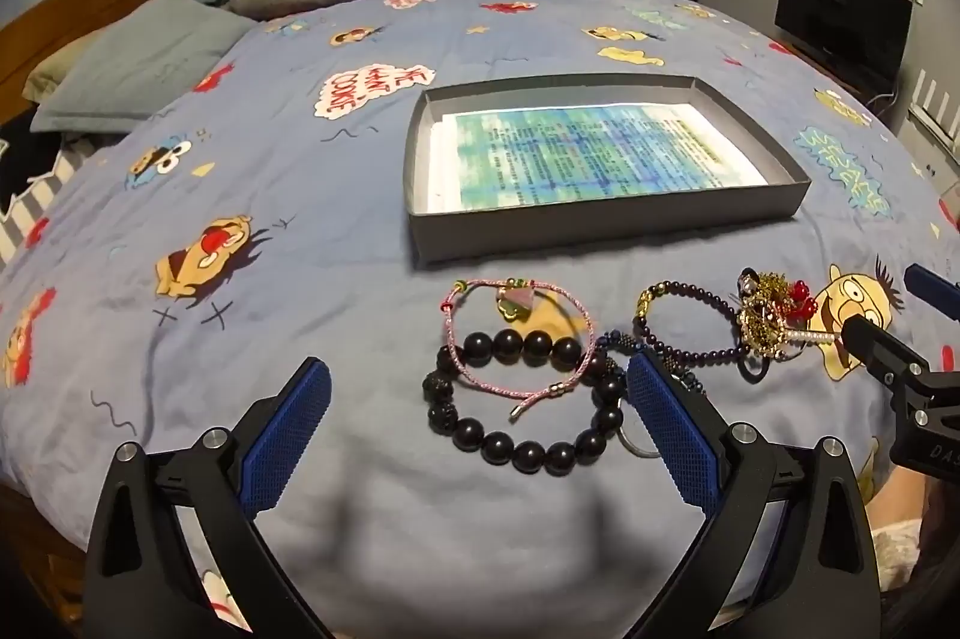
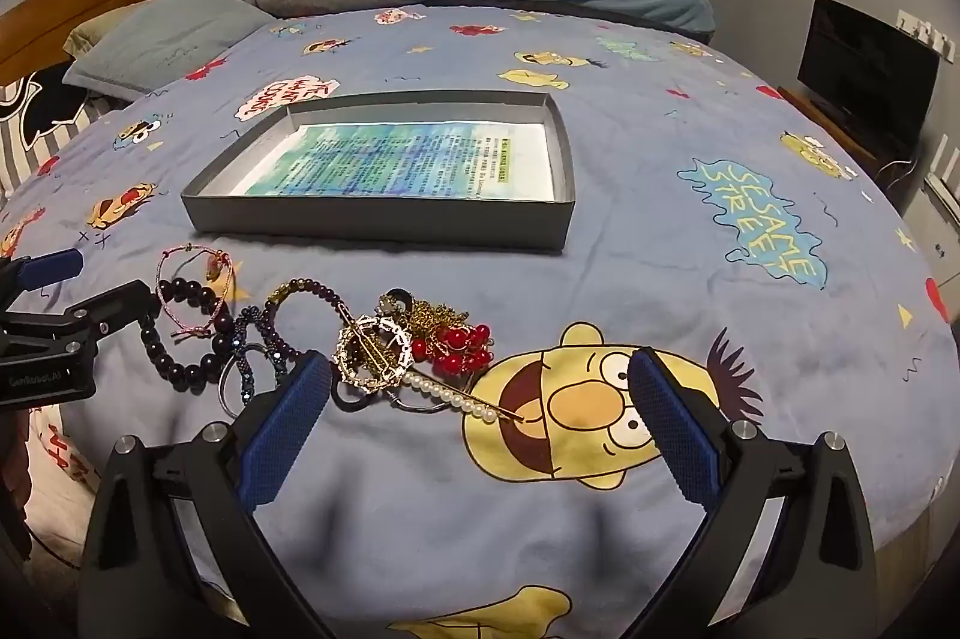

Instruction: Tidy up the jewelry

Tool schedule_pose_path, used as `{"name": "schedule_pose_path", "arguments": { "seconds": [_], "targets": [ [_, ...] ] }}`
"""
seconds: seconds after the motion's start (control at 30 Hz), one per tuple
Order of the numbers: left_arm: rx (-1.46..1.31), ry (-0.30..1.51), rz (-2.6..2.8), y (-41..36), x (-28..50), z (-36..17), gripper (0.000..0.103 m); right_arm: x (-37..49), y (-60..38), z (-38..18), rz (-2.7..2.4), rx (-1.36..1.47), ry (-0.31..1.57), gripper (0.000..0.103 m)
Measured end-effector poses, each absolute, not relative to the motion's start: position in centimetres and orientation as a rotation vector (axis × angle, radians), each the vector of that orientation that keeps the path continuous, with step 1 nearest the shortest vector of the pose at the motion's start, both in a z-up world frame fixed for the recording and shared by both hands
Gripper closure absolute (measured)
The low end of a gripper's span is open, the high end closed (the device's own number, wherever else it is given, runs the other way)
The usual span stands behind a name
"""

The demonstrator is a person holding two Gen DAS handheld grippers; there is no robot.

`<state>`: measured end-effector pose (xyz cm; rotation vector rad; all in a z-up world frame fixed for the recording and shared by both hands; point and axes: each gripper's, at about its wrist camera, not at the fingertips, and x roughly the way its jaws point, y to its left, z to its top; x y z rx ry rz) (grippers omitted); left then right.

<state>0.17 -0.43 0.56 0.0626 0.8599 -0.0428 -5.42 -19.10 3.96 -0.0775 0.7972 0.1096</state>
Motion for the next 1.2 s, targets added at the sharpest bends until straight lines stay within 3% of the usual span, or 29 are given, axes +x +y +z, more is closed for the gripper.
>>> {"name": "schedule_pose_path", "arguments": {
  "seconds": [1.2],
  "targets": [
    [0.066,0.848,-0.046,-0.88,-0.07,0.84,0.005,-5.37,-19.2,4.2,0.103,-0.086,0.788,0.005]
  ]
}}
